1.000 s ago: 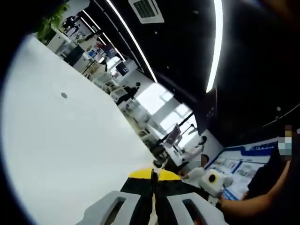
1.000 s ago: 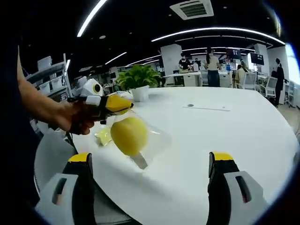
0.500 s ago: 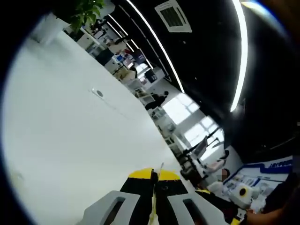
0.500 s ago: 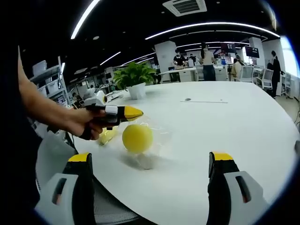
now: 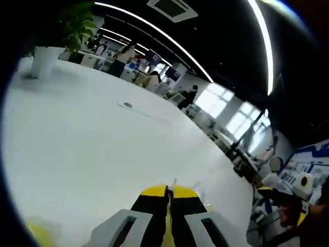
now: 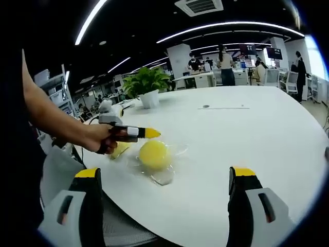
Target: Compare the silicone blocks by pressing each to a similar depth, holding the contact briefly, and releasing to observe deformation and rebound differences across the visible hardness samples.
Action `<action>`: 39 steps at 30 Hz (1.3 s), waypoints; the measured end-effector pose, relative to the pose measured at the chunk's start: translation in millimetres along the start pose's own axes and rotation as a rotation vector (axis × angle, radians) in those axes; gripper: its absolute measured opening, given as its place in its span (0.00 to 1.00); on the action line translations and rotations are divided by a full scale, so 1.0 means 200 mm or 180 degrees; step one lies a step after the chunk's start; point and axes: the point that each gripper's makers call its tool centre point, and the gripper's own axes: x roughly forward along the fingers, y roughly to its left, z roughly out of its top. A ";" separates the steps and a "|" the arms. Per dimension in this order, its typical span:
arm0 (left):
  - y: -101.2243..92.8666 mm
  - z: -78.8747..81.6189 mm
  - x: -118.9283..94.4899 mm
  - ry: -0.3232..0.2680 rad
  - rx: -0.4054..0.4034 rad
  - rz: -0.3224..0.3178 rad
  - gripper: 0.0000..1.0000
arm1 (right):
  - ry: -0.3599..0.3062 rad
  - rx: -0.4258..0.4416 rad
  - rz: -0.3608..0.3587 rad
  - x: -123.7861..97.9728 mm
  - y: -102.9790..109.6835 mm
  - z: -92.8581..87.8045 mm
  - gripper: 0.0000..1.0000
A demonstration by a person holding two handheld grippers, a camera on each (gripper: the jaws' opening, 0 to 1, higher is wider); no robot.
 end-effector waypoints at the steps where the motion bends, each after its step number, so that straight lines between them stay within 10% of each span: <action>1: 0.00 -0.01 0.00 0.0018 0.0112 0.0015 0.00 | 0.0006 0.0011 -0.0002 0.00 0.00 0.00 0.96; 4: 0.04 -0.02 0.00 -0.0043 -0.0196 0.0136 0.00 | 0.0025 0.0024 0.0005 0.00 0.00 -0.01 0.96; 10: 0.15 -0.13 -0.01 0.0206 0.0197 0.0450 0.01 | 0.0090 -0.0003 0.0015 0.01 0.01 -0.02 0.96; 18: 0.17 -0.14 -0.02 0.0412 0.0011 0.0368 0.05 | 0.0063 -0.0007 0.0073 0.04 0.06 0.01 0.96; 21: 0.22 -0.02 -0.06 0.0188 0.0300 0.0530 0.36 | 0.0142 -0.0110 0.0058 0.06 0.06 -0.01 0.96; 23: 0.18 0.18 -0.11 -0.0307 0.0481 0.0532 0.79 | 0.0158 -0.0141 0.0038 0.07 0.05 -0.01 0.96; 25: 0.02 0.27 -0.17 -0.0379 0.0715 0.0027 1.00 | 0.0112 -0.0135 0.0023 0.06 0.05 0.01 0.96; 30: -0.10 0.49 -0.41 -0.0667 0.1199 -0.0182 1.00 | 0.0142 0.0054 0.0005 0.07 0.02 0.03 0.96; 39: 0.04 0.49 -0.93 -0.0373 0.1716 -0.0108 1.00 | 0.0082 0.0005 -0.0012 0.08 0.01 0.10 0.96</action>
